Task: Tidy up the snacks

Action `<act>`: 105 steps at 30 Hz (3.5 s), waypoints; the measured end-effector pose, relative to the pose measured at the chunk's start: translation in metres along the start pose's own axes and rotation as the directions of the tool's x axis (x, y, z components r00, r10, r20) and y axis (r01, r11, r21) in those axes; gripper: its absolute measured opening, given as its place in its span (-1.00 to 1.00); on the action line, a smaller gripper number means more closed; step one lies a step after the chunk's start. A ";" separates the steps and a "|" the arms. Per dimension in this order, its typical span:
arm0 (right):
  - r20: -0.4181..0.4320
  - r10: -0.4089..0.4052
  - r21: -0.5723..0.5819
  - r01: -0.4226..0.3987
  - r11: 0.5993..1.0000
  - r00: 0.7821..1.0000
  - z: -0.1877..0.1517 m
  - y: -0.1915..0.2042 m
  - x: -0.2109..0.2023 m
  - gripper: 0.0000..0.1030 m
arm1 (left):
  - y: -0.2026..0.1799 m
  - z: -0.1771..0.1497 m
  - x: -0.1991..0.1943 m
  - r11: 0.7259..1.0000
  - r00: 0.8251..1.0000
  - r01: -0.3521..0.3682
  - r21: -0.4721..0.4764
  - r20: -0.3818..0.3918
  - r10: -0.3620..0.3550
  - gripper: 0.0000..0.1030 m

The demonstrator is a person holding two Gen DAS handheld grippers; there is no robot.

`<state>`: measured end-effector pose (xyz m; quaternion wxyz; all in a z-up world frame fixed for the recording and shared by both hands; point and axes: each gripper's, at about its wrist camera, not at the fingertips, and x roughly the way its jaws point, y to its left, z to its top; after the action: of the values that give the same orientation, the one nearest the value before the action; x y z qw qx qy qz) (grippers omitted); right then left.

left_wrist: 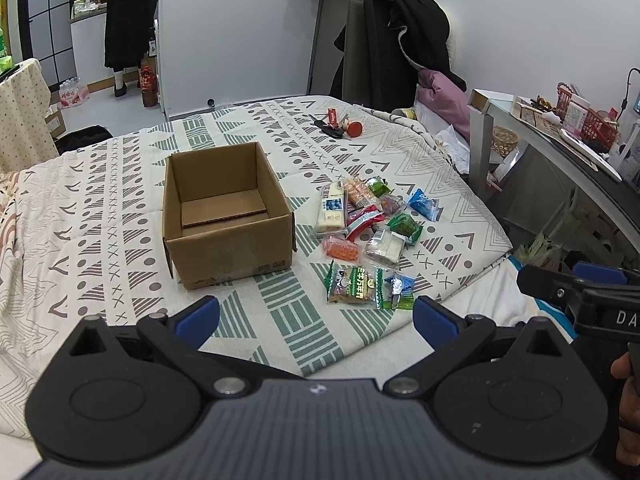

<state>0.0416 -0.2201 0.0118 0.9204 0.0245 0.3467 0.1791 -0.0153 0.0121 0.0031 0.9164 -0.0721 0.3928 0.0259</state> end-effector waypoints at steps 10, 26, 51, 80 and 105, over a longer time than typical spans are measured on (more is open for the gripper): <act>-0.004 0.010 0.002 -0.010 1.000 1.000 0.001 0.000 0.005 1.00 | -0.001 0.003 0.004 1.000 1.000 -0.002 0.000 -0.011 0.002 0.99; -0.064 0.045 0.029 -0.044 0.999 0.997 0.005 -0.014 0.035 1.00 | -0.013 0.014 0.041 1.000 0.997 0.012 -0.003 -0.079 -0.013 0.98; -0.230 0.091 0.101 -0.069 0.993 0.969 0.014 -0.044 0.125 0.98 | -0.004 0.031 0.134 0.994 0.969 0.027 -0.106 -0.242 -0.052 0.92; -0.345 0.183 0.305 -0.075 0.949 0.921 -0.011 -0.086 0.216 0.44 | -0.006 0.027 0.247 0.993 0.911 -0.009 -0.118 -0.410 -0.040 0.12; -0.405 0.273 0.342 -0.132 0.930 0.872 -0.022 -0.085 0.250 -0.22 | -0.021 0.040 0.276 0.986 0.882 0.043 -0.160 -0.458 -0.113 -0.31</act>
<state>0.2276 -0.2149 -0.1765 0.7770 0.1606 0.5671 0.2210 0.2059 -0.0053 -0.1668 0.7882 -0.1585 0.5946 -0.0007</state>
